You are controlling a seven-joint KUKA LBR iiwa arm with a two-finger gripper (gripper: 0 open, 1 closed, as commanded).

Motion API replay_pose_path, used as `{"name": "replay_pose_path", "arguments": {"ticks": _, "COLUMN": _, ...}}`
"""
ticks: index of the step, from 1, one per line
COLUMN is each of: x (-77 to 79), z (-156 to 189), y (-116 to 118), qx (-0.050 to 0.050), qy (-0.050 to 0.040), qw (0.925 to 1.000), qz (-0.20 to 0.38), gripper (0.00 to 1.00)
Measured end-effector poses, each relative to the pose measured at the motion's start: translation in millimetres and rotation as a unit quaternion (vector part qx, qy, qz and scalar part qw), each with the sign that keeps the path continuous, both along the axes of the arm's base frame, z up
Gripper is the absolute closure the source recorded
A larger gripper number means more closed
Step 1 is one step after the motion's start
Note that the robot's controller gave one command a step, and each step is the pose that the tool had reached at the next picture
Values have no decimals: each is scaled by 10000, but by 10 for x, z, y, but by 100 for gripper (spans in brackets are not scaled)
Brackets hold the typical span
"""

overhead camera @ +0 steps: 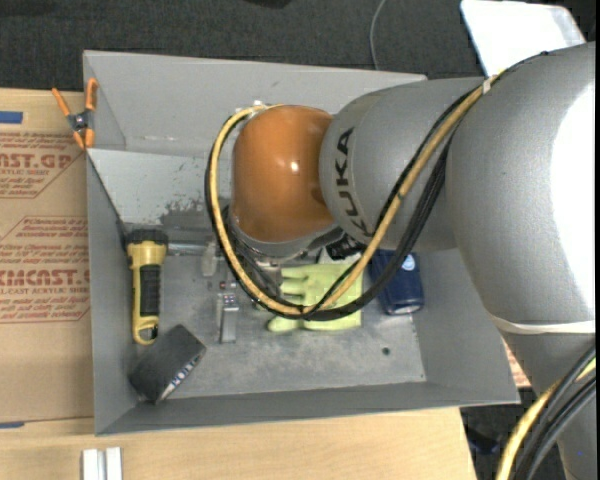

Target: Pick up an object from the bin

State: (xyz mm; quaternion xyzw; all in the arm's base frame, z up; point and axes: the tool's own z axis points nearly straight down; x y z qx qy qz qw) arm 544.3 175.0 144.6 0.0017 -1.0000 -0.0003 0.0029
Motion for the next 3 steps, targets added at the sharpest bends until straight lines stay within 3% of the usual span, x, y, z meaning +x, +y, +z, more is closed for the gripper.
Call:
{"name": "replay_pose_path", "arguments": {"ticks": 1, "x": 17, "z": 49, "y": -9, "qx": 7, "qy": -33, "qw": 10000, "qz": -11, "gripper": 0}}
{"name": "replay_pose_path", "arguments": {"ticks": 2, "x": 139, "z": 352, "y": -173, "qx": 5, "qy": -5, "qw": 9979, "qz": 650, "gripper": 0}}
{"name": "replay_pose_path", "arguments": {"ticks": 3, "x": 41, "z": 965, "y": -82, "qx": 8, "qy": -17, "qw": 9995, "qz": 301, "gripper": 0}}
